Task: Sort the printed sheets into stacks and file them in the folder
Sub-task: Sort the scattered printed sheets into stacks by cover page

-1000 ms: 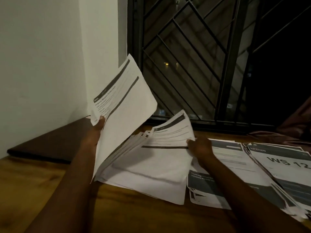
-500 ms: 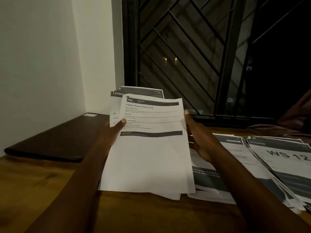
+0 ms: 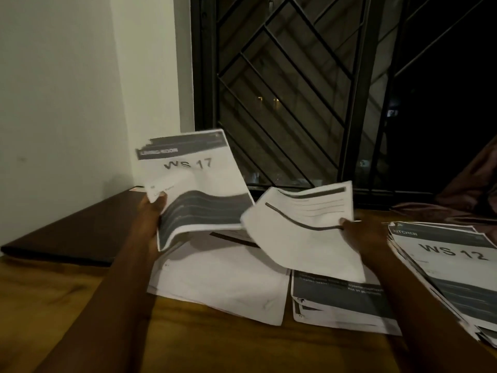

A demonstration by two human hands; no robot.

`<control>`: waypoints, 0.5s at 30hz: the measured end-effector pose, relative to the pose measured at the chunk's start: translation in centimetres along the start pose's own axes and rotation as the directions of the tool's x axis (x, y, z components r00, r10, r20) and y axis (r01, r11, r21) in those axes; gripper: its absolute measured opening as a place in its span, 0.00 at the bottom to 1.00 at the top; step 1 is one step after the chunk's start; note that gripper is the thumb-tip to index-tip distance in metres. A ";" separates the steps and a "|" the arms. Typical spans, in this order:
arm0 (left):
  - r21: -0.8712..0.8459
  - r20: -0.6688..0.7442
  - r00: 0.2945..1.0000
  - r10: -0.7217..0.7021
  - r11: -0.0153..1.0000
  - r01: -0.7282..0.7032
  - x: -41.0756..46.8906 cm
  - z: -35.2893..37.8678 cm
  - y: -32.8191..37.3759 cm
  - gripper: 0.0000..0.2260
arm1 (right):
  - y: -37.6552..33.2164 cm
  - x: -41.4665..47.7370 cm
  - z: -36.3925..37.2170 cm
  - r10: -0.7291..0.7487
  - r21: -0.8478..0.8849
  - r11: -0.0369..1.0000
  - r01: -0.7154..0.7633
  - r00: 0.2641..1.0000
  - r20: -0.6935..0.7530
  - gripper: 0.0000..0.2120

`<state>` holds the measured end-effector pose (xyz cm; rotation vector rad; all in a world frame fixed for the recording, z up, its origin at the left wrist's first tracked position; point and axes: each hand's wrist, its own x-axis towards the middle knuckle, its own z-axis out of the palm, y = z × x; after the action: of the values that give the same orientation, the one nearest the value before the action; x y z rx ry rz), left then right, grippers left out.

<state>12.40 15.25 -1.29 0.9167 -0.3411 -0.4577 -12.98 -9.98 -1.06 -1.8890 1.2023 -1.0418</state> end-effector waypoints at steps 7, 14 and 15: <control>-0.348 0.009 1.000 -0.004 0.937 0.007 -2.7 1.8 1.0 0.10 | -2.7 -3.5 5.4 -0.060 0.041 0.998 0.052 0.974 0.218 0.11; 0.073 0.074 0.997 -0.004 0.997 -0.001 -0.8 0.8 0.3 0.13 | -3.1 -5.7 6.8 -0.084 0.135 0.990 0.049 0.960 0.269 0.18; 0.160 0.104 0.994 -0.033 0.987 0.016 -0.9 1.3 0.1 0.14 | -3.3 -5.7 6.8 -0.104 0.132 0.989 0.071 0.960 0.259 0.19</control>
<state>11.08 14.87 -0.56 1.0547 -0.4688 -0.5086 -7.16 -2.74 -3.05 -1.9281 0.8896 -0.8542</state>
